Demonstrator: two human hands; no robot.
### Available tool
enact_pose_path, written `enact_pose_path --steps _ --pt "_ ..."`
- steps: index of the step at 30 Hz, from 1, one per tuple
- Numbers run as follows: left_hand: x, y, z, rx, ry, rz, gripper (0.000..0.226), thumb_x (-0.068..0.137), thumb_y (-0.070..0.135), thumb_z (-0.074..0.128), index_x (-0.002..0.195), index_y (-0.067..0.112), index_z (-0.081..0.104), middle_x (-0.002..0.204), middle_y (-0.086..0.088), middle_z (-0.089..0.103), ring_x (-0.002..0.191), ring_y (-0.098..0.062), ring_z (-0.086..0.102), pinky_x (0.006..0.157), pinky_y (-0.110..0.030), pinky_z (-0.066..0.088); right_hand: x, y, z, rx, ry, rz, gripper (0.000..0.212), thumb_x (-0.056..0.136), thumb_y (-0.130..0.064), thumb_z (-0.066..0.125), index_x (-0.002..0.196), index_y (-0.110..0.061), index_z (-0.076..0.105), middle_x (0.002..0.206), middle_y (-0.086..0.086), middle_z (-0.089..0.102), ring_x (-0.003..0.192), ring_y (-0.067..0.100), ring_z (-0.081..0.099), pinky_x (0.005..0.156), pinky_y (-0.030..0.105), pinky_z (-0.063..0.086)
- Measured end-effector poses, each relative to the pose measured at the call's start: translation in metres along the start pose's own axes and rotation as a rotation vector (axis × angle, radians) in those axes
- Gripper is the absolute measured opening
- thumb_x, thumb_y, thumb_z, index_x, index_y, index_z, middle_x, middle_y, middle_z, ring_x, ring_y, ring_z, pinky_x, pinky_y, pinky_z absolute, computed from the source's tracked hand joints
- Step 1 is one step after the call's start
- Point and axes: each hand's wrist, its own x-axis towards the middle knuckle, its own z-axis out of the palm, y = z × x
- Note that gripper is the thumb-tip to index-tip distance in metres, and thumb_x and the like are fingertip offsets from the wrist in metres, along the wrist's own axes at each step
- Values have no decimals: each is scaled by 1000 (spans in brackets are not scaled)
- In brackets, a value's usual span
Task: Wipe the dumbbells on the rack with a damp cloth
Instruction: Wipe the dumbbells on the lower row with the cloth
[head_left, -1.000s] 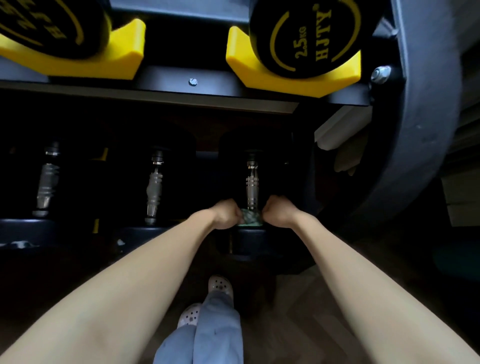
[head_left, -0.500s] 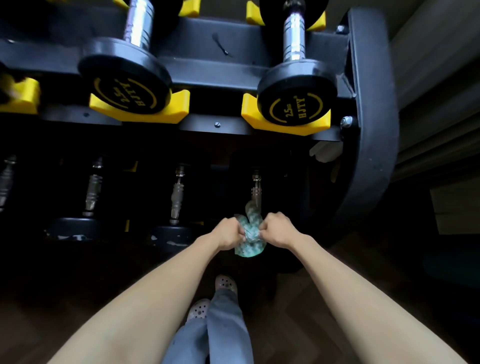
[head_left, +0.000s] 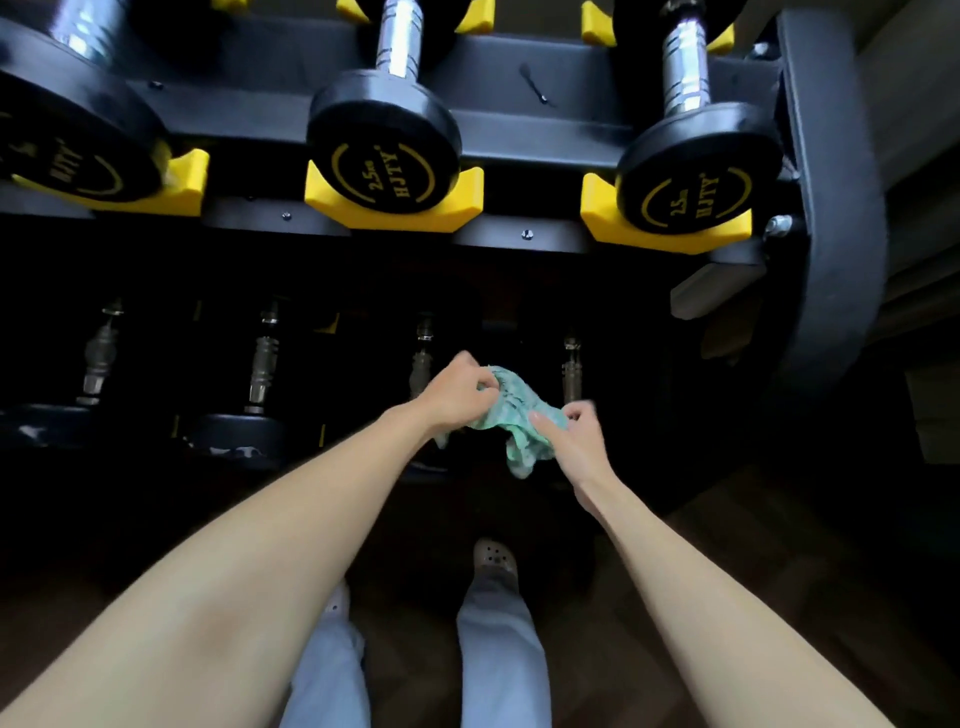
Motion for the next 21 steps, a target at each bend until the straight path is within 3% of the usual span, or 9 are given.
enact_pose_path --steps 3,5,7,9,11,13,15,18,21 --pt "5 -9 -1 263 -34 140 32 97 10 36 116 5 61 126 -9 37 111 -28 46 93 -33 40 -6 14 18 -328 118 -98 56 89 -17 60 138 -20 33 102 2 59 101 25 58 90 40 45" --pt "8 -15 4 415 -60 271 32 96 8 37 119 5 59 131 -10 37 114 -27 45 91 -31 38 -11 26 34 -671 170 -168 54 94 -16 52 144 -20 33 118 7 52 107 28 54 88 34 42" --pt "16 -21 13 542 -130 347 33 95 7 39 123 4 56 141 -9 32 122 -27 42 94 -30 37 -15 41 52 -776 188 -131 42 94 -13 47 136 -17 45 121 9 46 102 31 55 81 33 42" --pt "27 -29 23 624 -225 357 37 95 7 39 129 2 52 148 -9 29 131 -28 38 103 -31 34 -16 57 71 -695 201 -50 34 93 -12 46 125 -16 53 116 11 53 99 34 57 79 35 44" --pt "37 -39 29 667 -320 334 36 93 3 40 126 -1 54 142 -13 39 130 -30 41 104 -32 37 -11 70 89 -547 217 23 31 92 -10 43 119 -16 58 107 14 63 99 35 60 79 34 46" --pt "45 -51 35 666 -367 299 34 90 -3 40 117 -4 59 129 -18 53 119 -32 51 97 -34 43 1 82 101 -367 238 100 37 92 -6 41 123 -17 59 107 15 65 102 34 60 82 33 48" --pt "50 -62 34 656 -400 236 33 89 -5 37 111 -5 61 118 -19 59 109 -33 56 85 -31 45 13 91 115 -215 260 184 48 93 -3 41 137 -21 49 118 16 62 108 33 58 89 33 47" --pt "58 -71 27 611 -412 195 24 94 5 38 99 -1 60 103 -16 59 94 -29 58 70 -28 40 22 94 131 4 150 274 58 95 2 35 145 -28 35 134 14 51 119 30 51 101 31 39" --pt "58 -74 20 553 -382 212 23 95 15 46 93 0 63 95 -14 61 87 -28 59 67 -30 42 21 91 133 78 111 284 59 93 8 30 140 -24 45 134 10 53 118 26 52 91 21 38"
